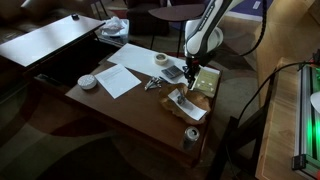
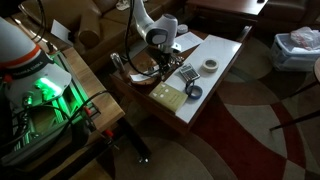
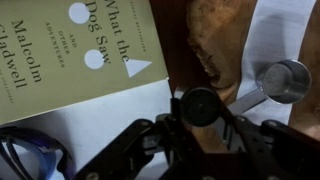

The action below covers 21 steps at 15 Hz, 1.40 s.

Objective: Pick up the silver object from the book and put it on the table

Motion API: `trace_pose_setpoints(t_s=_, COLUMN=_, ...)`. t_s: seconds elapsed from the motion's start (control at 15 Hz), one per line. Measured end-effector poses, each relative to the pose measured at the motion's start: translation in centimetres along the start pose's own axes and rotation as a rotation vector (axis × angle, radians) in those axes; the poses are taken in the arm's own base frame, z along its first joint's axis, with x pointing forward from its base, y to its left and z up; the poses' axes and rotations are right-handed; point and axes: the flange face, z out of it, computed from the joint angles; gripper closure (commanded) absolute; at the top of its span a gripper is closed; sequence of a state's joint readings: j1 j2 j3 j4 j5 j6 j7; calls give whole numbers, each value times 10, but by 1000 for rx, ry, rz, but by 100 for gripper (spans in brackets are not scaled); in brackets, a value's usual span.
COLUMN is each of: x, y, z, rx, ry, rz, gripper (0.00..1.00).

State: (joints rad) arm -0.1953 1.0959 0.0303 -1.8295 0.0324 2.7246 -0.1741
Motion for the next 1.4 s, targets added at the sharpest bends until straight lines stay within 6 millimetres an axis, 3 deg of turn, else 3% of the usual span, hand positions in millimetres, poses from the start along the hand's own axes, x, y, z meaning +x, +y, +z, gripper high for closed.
trace_pose_setpoints(t_s=0.93, x=-4, y=-20, z=24, rx=-82, ry=-10, rz=-31, gripper=89)
trace_pose_setpoints(t_s=1.0, x=-4, y=-21, z=24, rx=-84, ry=-10, rz=-32, gripper=76)
trace_pose_setpoints(t_s=1.07, x=-4, y=-22, z=25, rx=-86, ry=-10, rz=-33, gripper=39)
trace_pose_setpoints(t_s=1.2, x=-3, y=-23, z=25, rx=-89, ry=-10, rz=-33, gripper=33)
trace_pose_setpoints(t_s=1.4, x=-3, y=-23, z=25, rx=-91, ry=-9, rz=-33, gripper=8)
